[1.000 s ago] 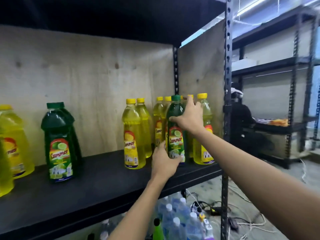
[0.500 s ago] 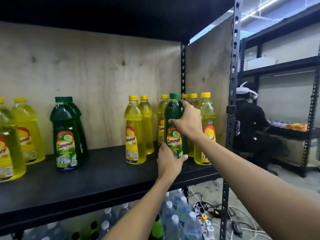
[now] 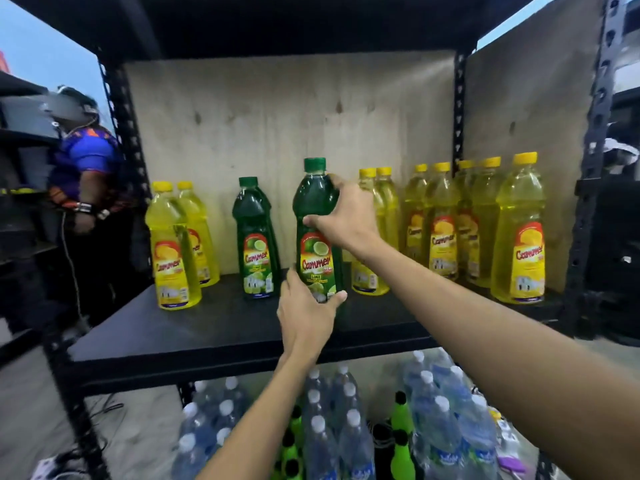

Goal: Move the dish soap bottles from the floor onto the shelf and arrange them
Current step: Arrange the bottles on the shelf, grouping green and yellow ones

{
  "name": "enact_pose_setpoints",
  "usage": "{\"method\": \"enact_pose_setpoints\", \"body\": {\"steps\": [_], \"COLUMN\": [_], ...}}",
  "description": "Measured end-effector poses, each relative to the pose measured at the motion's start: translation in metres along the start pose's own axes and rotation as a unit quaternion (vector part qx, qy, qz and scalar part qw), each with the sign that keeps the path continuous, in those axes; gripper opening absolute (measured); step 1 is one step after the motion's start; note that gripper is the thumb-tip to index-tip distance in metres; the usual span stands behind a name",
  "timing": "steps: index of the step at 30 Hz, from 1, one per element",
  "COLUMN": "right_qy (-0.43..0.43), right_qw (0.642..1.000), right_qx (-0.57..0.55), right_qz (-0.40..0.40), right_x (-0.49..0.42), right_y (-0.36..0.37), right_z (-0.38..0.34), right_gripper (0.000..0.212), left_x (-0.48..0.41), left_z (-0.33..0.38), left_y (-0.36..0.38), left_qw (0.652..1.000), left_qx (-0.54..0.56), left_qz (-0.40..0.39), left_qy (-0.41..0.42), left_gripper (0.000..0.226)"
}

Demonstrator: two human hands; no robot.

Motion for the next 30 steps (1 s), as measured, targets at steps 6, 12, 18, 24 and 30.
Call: {"method": "enact_pose_setpoints", "body": {"steps": [6, 12, 18, 24, 30], "right_qy": [-0.025, -0.016, 0.011, -0.002, 0.027], "right_qw": [0.997, 0.996, 0.996, 0.994, 0.992], "right_qx": [-0.035, -0.029, -0.034, -0.035, -0.01], "right_qz": [-0.057, -0.082, -0.085, -0.102, -0.12], "right_x": [-0.001, -0.003, -0.009, -0.003, -0.006], "right_y": [0.083, 0.12, 0.119, 0.117, 0.071], "right_z": [-0.047, -0.057, -0.049, -0.047, -0.029], "right_gripper": [0.061, 0.055, 0.05, 0.06, 0.08], "left_x": [-0.022, -0.035, -0.038, -0.035, -0.006], "left_z": [-0.052, -0.075, -0.08, -0.085, -0.053], "left_y": [-0.064, -0.079, -0.074, -0.072, -0.061], "left_qw": [0.998, 0.998, 0.997, 0.997, 0.967], "left_qx": [-0.028, -0.042, -0.055, -0.057, -0.175], "left_qz": [0.051, 0.043, 0.044, 0.049, 0.167], "left_qy": [-0.022, -0.032, -0.015, -0.017, 0.073], "left_gripper": [0.097, 0.094, 0.096, 0.098, 0.091]}}
Point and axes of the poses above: each hand's wrist, its own x-axis away from the middle knuckle, its own y-axis out of the palm, z = x × y, the point moved 1 cm from there along -x, towards the middle knuckle, and after that the axes turned 1 degree about -z, right-handed, at the moved point
